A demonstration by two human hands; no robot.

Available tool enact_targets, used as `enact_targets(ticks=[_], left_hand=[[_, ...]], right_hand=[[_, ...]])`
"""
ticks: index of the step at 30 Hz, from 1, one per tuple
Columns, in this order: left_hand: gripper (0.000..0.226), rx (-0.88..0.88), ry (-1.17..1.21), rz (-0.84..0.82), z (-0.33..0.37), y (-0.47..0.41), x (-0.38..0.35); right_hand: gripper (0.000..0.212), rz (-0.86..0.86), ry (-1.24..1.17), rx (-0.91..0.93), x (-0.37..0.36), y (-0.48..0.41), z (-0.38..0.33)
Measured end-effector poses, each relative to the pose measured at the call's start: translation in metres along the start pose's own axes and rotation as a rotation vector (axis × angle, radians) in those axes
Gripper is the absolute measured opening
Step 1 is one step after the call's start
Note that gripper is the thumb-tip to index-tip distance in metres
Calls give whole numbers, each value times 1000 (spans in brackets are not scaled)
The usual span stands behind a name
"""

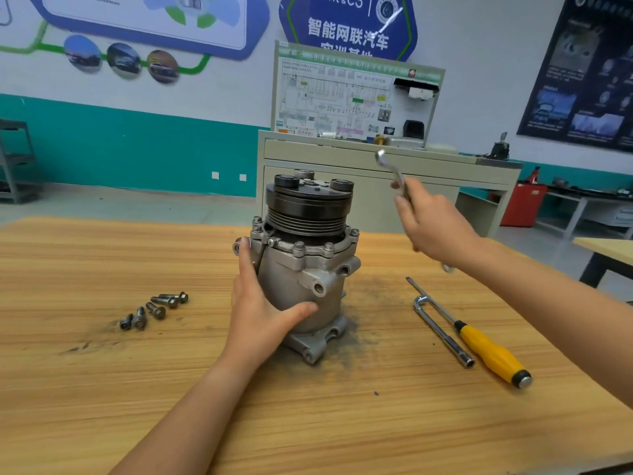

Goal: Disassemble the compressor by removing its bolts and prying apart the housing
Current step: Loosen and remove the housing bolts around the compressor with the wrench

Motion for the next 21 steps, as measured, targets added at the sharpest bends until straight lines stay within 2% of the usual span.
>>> enact_targets(ticks=[2,5,9,12,17,21], left_hand=[[128,-15,-34,48,2,3,-4],[128,-5,-57,72,2,4,-5],[126,-9,-57,74,5,5,-5],[126,-10,-54,75,4,5,-5],[127,-3,-73,72,4,5,-5],[129,-3,-75,74,4,5,-6]], right_hand=[[27,-188,25,14,4,19,-8],[22,-316,109,53,10,45,-26],[27,-327,258,128,12,52,-51],[24,-289,484,168,18,48,-64],[31,-389,784,333,36,48,-98],[38,-471,914,421,41,54,-114]])
Point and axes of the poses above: each hand's wrist, its own y-axis away from the middle knuckle, its own x-axis out of the back of the hand, z = x × y, the point moved 4 cm from there along -y, towards the middle knuckle, and after that the axes turned 6 degrees about y, right-handed, at the moved point
